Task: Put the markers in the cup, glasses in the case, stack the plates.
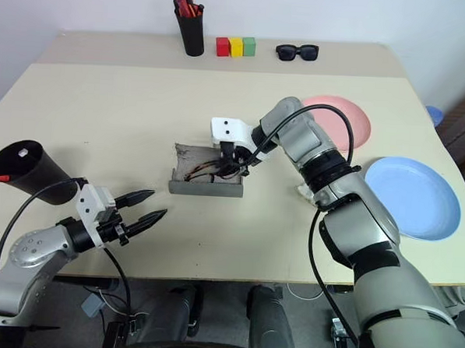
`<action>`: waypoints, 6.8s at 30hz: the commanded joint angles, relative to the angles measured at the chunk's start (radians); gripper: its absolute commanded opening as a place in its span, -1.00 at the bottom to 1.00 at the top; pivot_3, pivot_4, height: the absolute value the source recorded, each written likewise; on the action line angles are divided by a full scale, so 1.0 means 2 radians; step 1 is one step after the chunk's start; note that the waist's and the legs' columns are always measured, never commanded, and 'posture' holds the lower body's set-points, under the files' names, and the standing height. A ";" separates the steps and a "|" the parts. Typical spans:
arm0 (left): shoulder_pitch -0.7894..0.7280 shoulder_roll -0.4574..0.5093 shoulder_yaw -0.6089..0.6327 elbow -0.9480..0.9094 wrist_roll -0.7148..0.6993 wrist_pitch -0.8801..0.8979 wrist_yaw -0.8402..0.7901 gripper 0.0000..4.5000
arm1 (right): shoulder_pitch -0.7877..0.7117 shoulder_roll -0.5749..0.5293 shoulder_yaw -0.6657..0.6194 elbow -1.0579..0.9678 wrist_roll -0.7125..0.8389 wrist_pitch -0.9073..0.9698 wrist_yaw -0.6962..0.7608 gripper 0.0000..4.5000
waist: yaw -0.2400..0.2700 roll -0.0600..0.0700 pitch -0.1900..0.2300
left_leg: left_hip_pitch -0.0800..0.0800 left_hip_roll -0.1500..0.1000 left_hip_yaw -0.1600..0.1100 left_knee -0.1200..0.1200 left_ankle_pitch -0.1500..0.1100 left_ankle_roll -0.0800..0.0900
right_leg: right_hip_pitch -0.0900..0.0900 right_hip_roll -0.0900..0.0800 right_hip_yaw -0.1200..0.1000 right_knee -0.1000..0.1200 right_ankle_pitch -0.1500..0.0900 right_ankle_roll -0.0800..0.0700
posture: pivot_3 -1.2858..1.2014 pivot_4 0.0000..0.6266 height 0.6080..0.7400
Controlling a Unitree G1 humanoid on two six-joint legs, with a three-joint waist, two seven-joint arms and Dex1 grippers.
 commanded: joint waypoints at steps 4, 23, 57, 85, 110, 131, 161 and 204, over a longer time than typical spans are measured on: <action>-0.021 -0.005 -0.005 0.010 0.005 -0.016 0.001 0.24 | -0.028 0.004 -0.078 -0.037 0.016 0.024 -0.048 0.27 | 0.000 0.000 0.000 | 0.000 0.000 0.000 0.000 0.000 0.000 | 0.000 0.000 0.000 0.000 0.000 0.000 | 0.03 -0.52 1.00; -0.377 -0.072 -0.062 0.140 -0.012 0.170 0.096 -0.96 | 0.272 -0.080 -0.210 -0.496 0.073 0.299 -0.243 0.30 | -0.001 -0.001 -0.001 | 0.000 -0.001 -0.001 0.003 0.000 0.000 | 0.001 0.001 -0.001 0.003 0.000 0.001 | 0.03 -0.52 1.00; -0.241 -0.004 -0.023 0.056 0.005 0.152 0.038 -1.00 | 0.251 -0.021 -0.098 -0.331 -0.016 0.172 -0.374 -0.99 | 0.001 -0.001 -0.001 | 0.000 -0.001 -0.001 0.002 0.001 -0.001 | 0.001 0.001 -0.001 0.002 0.000 0.000 | 0.03 -0.52 1.00; -0.539 -0.092 -0.109 0.320 0.066 0.283 0.099 -1.00 | 0.388 -0.123 -0.218 -0.588 0.040 0.168 -0.329 -0.99 | 0.002 -0.002 -0.001 | -0.001 -0.001 -0.002 0.003 0.001 -0.001 | 0.001 0.001 -0.001 0.002 0.001 0.001 | 0.03 -0.52 1.00; -0.453 -0.014 -0.167 0.208 0.072 0.256 -0.093 -1.00 | 0.440 -0.128 -0.281 -0.606 0.064 0.199 -0.384 -0.99 | 0.003 -0.002 -0.001 | 0.000 -0.001 -0.001 0.003 0.001 -0.001 | 0.001 0.001 0.000 0.003 0.000 0.001 | 0.03 -0.52 1.00; -0.254 -0.021 -0.083 0.046 0.014 0.085 -0.068 -1.00 | 0.278 -0.143 -0.198 -0.216 -0.062 0.064 -0.442 0.68 | 0.001 -0.002 -0.001 | 0.000 -0.001 0.000 0.004 0.002 0.000 | 0.001 0.000 0.000 0.003 0.001 0.001 | 0.03 -0.52 1.00; -0.221 -0.063 -0.148 -0.042 -0.047 0.117 -0.056 -1.00 | 0.409 -0.233 -0.341 -0.433 -0.062 0.079 -0.368 -0.96 | 0.007 -0.001 -0.001 | 0.000 -0.001 -0.001 0.003 0.002 0.000 | 0.002 0.000 0.000 0.003 0.001 0.001 | 0.03 -0.52 1.00; -0.236 -0.069 -0.181 -0.010 -0.017 0.079 -0.063 -1.00 | 0.551 -0.217 -0.308 -0.500 -0.025 0.136 -0.376 -0.55 | 0.004 -0.001 -0.001 | 0.008 -0.001 0.001 0.002 0.003 0.001 | 0.010 0.001 0.002 -0.001 -0.001 -0.001 | 0.03 -0.52 1.00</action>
